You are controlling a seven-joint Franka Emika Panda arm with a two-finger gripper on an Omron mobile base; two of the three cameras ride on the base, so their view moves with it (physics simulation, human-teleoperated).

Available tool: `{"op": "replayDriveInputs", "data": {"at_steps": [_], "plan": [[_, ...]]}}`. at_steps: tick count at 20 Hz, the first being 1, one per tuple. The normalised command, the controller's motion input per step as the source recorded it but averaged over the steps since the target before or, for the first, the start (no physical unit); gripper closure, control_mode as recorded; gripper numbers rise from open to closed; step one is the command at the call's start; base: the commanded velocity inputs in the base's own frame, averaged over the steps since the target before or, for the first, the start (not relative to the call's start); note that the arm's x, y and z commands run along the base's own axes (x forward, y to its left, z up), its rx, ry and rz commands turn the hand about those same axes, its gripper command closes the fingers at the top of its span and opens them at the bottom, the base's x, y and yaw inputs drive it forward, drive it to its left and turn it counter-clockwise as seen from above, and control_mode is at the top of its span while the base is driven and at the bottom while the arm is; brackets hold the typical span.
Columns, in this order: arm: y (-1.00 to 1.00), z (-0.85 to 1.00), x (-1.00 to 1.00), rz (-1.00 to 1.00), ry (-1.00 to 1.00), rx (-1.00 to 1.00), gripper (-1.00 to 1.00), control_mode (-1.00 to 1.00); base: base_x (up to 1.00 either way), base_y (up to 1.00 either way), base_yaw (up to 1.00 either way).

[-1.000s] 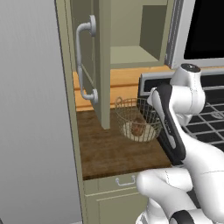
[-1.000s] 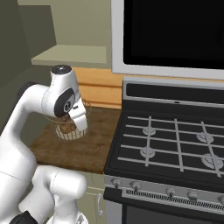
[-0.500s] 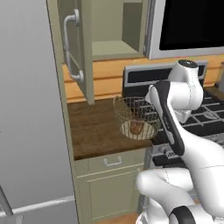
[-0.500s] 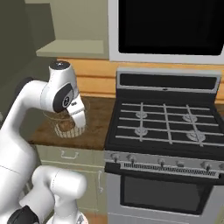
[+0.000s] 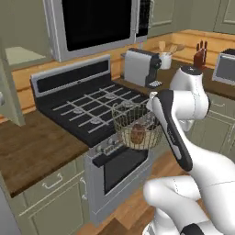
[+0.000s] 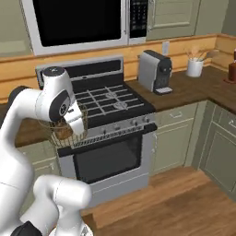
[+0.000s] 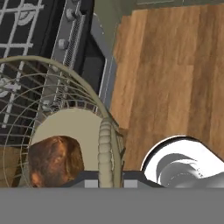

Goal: Open the cabinet, pick up the bread from the cabinet and place it in the basket. Then move the basket to the dining counter.

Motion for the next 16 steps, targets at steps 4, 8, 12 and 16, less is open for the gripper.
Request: {"op": "replayDriveInputs", "data": {"at_steps": [4,8,12,16], "plan": [[0.0,0.0,0.0,0.0,0.0,0.0,1.0,1.0,-0.03,0.0,-1.0],[0.0,0.0,0.0,0.0,0.0,0.0,1.0,1.0,-0.02,0.0,-1.0],[0.0,0.0,0.0,0.0,0.0,0.0,1.0,1.0,-0.01,0.0,-1.0],[0.0,0.0,0.0,0.0,0.0,0.0,1.0,1.0,-0.01,0.0,-1.0]]}}
